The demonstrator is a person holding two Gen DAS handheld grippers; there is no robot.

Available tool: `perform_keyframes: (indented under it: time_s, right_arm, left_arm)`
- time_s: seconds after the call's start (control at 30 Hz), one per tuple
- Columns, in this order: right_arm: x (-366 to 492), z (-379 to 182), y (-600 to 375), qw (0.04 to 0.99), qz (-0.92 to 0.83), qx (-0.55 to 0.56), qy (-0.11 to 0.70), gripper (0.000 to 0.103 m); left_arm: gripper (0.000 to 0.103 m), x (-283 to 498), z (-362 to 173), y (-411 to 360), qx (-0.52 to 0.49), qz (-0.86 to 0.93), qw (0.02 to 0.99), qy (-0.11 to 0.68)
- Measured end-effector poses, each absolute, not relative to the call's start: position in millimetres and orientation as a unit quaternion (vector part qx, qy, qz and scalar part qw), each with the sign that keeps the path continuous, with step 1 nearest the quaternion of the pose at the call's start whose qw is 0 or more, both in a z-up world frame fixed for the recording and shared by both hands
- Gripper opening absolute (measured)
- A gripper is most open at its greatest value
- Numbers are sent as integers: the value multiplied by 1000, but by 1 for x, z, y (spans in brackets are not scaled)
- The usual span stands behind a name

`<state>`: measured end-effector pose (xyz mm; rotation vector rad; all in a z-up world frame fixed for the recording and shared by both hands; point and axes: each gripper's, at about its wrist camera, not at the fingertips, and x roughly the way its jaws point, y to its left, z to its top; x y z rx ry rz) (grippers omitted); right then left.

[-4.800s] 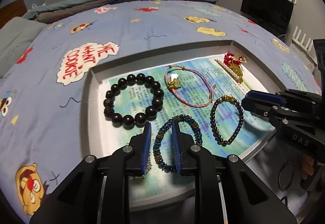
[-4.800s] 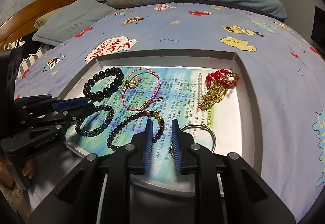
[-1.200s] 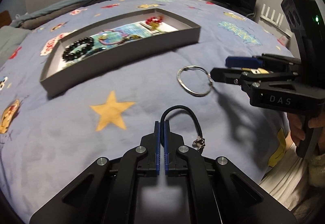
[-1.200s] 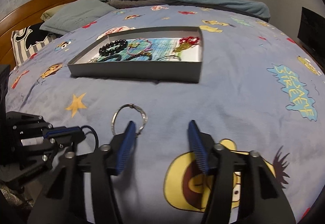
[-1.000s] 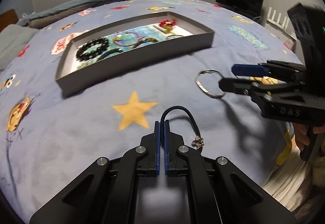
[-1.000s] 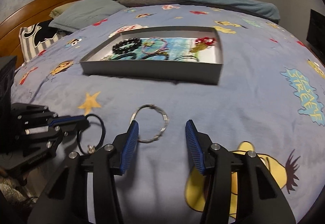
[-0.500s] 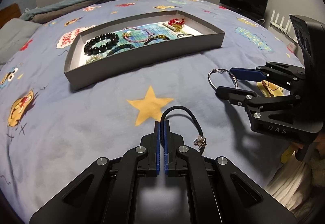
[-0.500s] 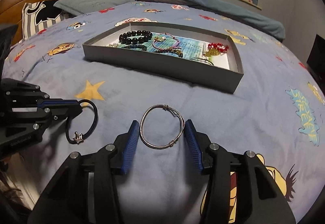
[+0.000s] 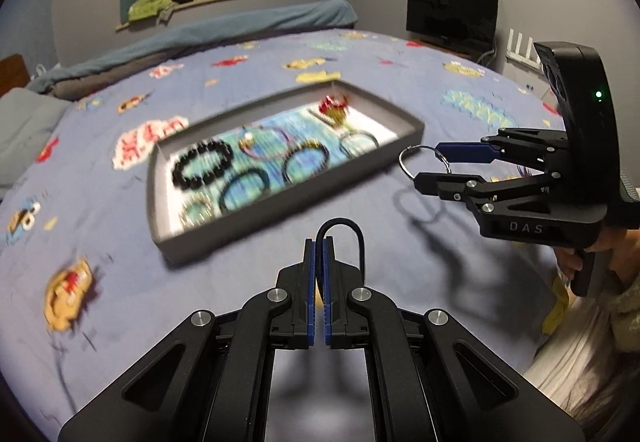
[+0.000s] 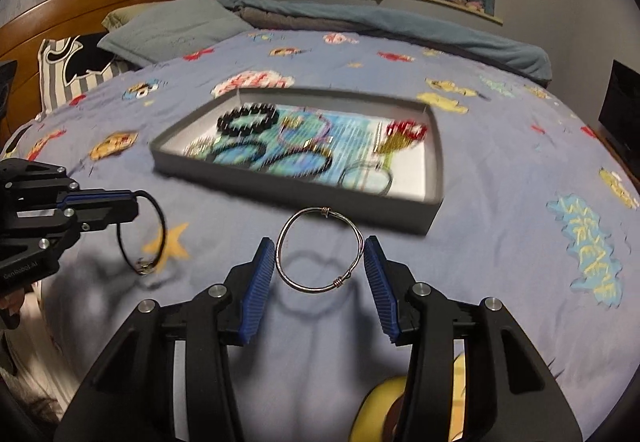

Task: Organize jewelry
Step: 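Grasp the black hair tie with the left tool while the right tool grasps the silver hoop, then carry the hair tie and silver hoop with both tools into the gray tray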

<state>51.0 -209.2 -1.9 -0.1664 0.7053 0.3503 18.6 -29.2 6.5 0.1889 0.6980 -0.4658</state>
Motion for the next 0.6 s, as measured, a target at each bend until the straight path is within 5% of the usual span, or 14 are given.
perform_keyframes:
  time_s: [0.6]
  right_arm:
    - [191, 7, -183, 912, 147, -86, 374, 46]
  left_arm:
    - [4, 160, 20, -15, 40, -218, 902, 370]
